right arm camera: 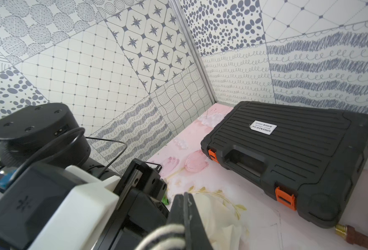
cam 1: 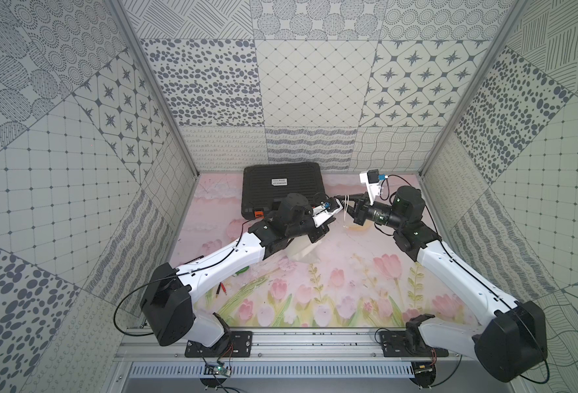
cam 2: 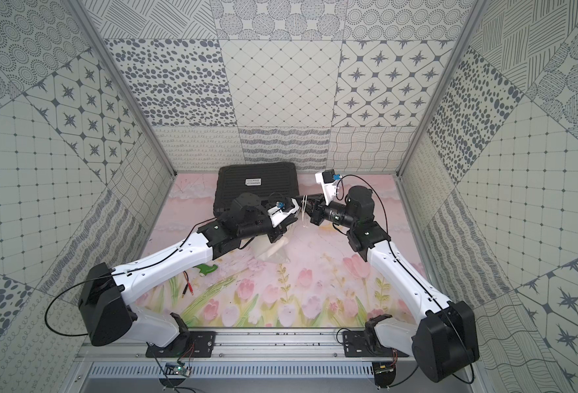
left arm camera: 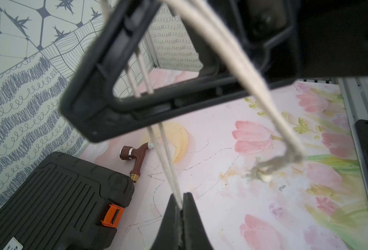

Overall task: Close the soil bag
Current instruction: Frap the soil bag at the center of the board.

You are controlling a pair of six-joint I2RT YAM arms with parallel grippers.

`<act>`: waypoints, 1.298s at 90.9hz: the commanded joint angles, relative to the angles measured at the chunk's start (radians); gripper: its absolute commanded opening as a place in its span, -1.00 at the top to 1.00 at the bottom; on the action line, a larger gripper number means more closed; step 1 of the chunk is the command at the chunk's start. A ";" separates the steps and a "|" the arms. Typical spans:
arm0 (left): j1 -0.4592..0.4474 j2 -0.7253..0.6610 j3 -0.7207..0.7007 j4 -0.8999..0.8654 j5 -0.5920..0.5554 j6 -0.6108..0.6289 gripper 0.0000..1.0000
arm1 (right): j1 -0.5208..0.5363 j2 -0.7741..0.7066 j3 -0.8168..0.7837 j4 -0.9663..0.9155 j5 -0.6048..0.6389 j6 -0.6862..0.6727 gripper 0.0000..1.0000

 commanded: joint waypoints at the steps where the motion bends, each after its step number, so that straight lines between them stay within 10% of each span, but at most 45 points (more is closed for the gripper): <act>1: -0.009 0.026 -0.056 -0.478 -0.266 -0.083 0.95 | -0.024 -0.087 0.097 0.246 0.096 0.006 1.00; 71: -0.007 0.019 -0.124 -0.560 -0.399 -0.178 0.66 | -0.076 -0.110 0.077 0.319 0.092 0.088 1.00; 118: -0.007 -0.168 0.000 -0.069 0.040 -0.113 -0.08 | -0.019 -0.067 0.069 0.264 -0.064 0.086 1.00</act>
